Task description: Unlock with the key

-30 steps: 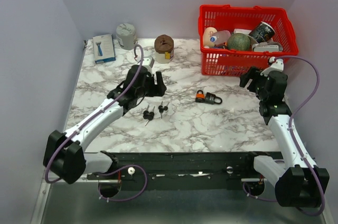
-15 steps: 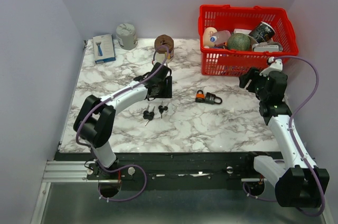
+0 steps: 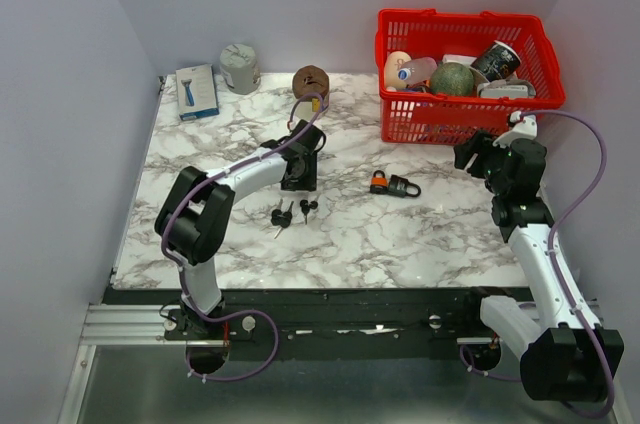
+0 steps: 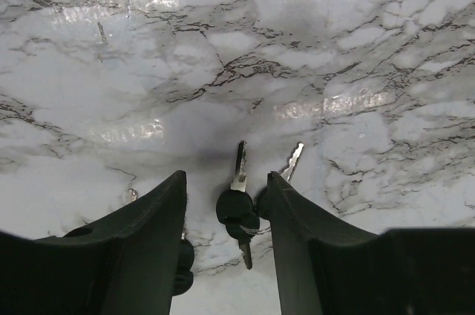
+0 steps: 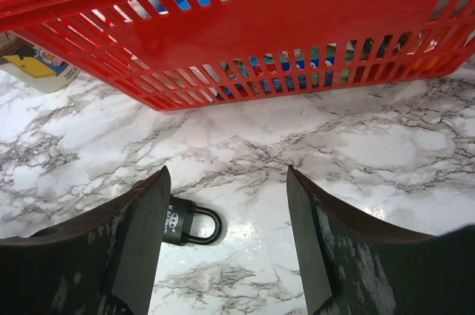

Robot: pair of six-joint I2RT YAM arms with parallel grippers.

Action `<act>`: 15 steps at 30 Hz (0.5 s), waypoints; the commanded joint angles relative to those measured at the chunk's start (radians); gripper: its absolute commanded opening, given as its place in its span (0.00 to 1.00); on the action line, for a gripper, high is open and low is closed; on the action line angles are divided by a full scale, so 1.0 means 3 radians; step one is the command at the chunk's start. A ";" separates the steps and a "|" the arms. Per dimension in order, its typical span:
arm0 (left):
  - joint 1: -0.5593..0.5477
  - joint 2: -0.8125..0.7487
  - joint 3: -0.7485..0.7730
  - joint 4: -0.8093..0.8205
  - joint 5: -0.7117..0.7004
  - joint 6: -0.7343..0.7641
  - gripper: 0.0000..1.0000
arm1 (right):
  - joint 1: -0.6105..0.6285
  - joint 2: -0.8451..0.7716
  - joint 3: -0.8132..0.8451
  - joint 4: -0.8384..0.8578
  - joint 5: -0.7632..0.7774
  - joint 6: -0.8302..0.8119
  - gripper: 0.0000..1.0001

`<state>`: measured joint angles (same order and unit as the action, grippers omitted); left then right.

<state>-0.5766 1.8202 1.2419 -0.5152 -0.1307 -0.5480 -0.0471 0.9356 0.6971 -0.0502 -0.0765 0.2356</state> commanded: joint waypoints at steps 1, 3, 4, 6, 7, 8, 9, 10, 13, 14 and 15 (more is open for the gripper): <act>0.0020 0.0120 0.0048 -0.0032 0.0062 -0.0009 0.50 | -0.0012 0.0006 -0.0038 -0.0032 -0.0062 0.0002 0.72; 0.0015 0.0140 0.0028 -0.0021 0.0078 -0.0009 0.47 | -0.0012 0.0036 -0.0023 -0.0037 -0.0098 0.0012 0.71; 0.0020 0.0150 0.0023 -0.0031 0.0098 -0.0009 0.47 | -0.0012 0.0046 -0.0018 -0.0032 -0.0103 0.0012 0.71; 0.0020 0.0191 0.0028 -0.0052 0.0108 -0.0014 0.45 | -0.0012 0.0062 -0.0018 -0.0027 -0.0113 0.0028 0.71; 0.0020 0.0196 0.0028 -0.0057 0.0123 -0.0014 0.45 | -0.0012 0.0057 -0.0023 -0.0032 -0.0118 0.0028 0.71; 0.0015 0.0201 0.0023 -0.0057 0.0139 -0.0019 0.45 | -0.0012 0.0052 -0.0023 -0.0032 -0.0118 0.0028 0.71; 0.0015 0.0207 0.0023 -0.0057 0.0139 -0.0019 0.45 | -0.0012 0.0052 -0.0033 -0.0032 -0.0113 0.0028 0.71; 0.0020 0.0212 0.0023 -0.0077 0.0139 -0.0024 0.45 | -0.0012 0.0047 -0.0033 -0.0032 -0.0113 0.0033 0.71; 0.0020 0.0237 0.0018 -0.0103 0.0139 -0.0024 0.40 | -0.0012 0.0052 -0.0038 -0.0032 -0.0113 0.0028 0.71; 0.0015 0.0242 0.0023 -0.0108 0.0149 -0.0029 0.39 | -0.0012 0.0042 -0.0038 -0.0032 -0.0108 0.0028 0.71; 0.0015 0.0263 0.0017 -0.0113 0.0159 -0.0035 0.37 | -0.0012 0.0052 -0.0033 -0.0032 -0.0113 0.0028 0.71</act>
<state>-0.5713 1.8763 1.2419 -0.5201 -0.1112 -0.5484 -0.0471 0.9470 0.6960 -0.0513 -0.0925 0.2379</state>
